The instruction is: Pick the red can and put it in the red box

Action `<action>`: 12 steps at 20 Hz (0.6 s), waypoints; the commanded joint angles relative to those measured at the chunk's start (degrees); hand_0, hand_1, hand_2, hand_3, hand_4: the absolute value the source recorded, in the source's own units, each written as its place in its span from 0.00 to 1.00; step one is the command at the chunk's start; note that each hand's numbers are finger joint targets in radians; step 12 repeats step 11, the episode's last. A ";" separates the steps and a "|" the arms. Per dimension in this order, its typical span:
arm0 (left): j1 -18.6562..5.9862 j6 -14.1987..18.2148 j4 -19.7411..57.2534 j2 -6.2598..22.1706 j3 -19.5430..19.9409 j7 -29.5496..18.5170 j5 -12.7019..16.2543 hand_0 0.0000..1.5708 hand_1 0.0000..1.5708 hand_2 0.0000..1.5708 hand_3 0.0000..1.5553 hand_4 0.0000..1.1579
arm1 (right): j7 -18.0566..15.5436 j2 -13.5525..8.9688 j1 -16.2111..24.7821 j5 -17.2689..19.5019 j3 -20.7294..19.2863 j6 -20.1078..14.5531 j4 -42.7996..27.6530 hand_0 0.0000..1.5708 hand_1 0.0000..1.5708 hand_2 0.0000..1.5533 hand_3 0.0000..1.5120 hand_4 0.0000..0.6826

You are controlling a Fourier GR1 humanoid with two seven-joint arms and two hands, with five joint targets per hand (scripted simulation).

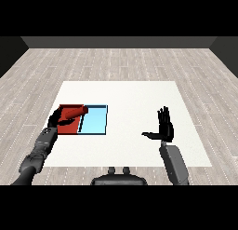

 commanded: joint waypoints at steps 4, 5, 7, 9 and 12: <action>0.19 -14.49 -13.97 -6.21 12.24 -20.37 14.46 0.00 0.00 0.00 0.00 0.00 | -0.05 -0.37 -0.30 0.19 1.13 1.60 -1.12 0.00 0.00 0.00 0.00 0.00; 0.75 -17.33 -15.92 -6.43 13.40 -22.41 16.21 0.00 0.00 0.00 0.00 0.00 | -0.74 -0.81 0.83 0.00 0.21 1.93 0.68 0.00 0.00 0.00 0.00 0.00; 3.50 -21.78 -19.34 -11.11 13.83 -26.53 18.51 0.00 0.00 0.00 0.00 0.00 | -0.79 -1.93 1.23 -0.12 -0.34 2.63 -0.21 0.00 0.00 0.00 0.00 0.00; 5.70 -22.98 -23.74 -16.08 11.45 -29.24 18.07 0.00 0.00 0.00 0.00 0.00 | -0.32 -0.35 0.07 1.15 1.85 1.83 -0.15 0.00 0.00 0.00 0.00 0.00; 11.14 -23.67 -30.09 -15.65 9.06 -29.55 17.01 0.00 0.00 0.00 0.00 0.00 | -3.53 -2.83 0.42 0.66 -0.69 5.07 3.28 0.00 0.00 0.00 0.00 0.00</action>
